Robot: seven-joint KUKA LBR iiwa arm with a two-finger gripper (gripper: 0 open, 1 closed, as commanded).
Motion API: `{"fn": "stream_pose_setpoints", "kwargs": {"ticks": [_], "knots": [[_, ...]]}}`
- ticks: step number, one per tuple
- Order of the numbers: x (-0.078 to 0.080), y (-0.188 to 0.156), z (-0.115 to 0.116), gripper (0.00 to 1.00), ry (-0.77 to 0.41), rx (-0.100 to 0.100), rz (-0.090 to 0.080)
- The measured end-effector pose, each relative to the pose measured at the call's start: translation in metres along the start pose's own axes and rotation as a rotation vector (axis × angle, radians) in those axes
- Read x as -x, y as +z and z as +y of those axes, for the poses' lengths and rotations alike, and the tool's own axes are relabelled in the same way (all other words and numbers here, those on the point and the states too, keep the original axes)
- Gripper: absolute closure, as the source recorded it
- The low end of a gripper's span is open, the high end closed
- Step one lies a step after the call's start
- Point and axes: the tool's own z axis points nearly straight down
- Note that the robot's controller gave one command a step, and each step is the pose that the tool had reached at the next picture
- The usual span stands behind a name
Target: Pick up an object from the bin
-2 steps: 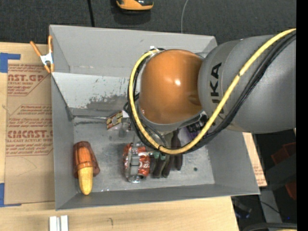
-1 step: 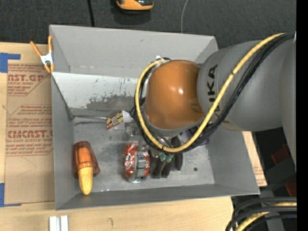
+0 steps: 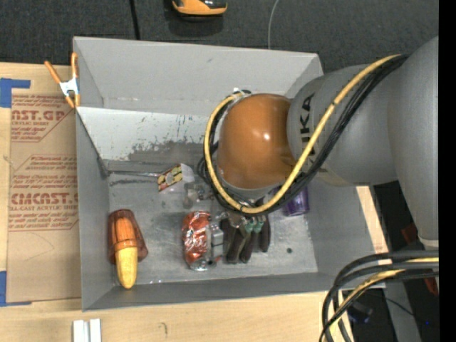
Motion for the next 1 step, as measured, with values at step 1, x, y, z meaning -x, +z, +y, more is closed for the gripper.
{"fn": "stream_pose_setpoints", "kwargs": {"ticks": [1], "knots": [[-0.0016, 0.0402, -0.0122, 0.00, -0.004, 0.001, 0.004]]}}
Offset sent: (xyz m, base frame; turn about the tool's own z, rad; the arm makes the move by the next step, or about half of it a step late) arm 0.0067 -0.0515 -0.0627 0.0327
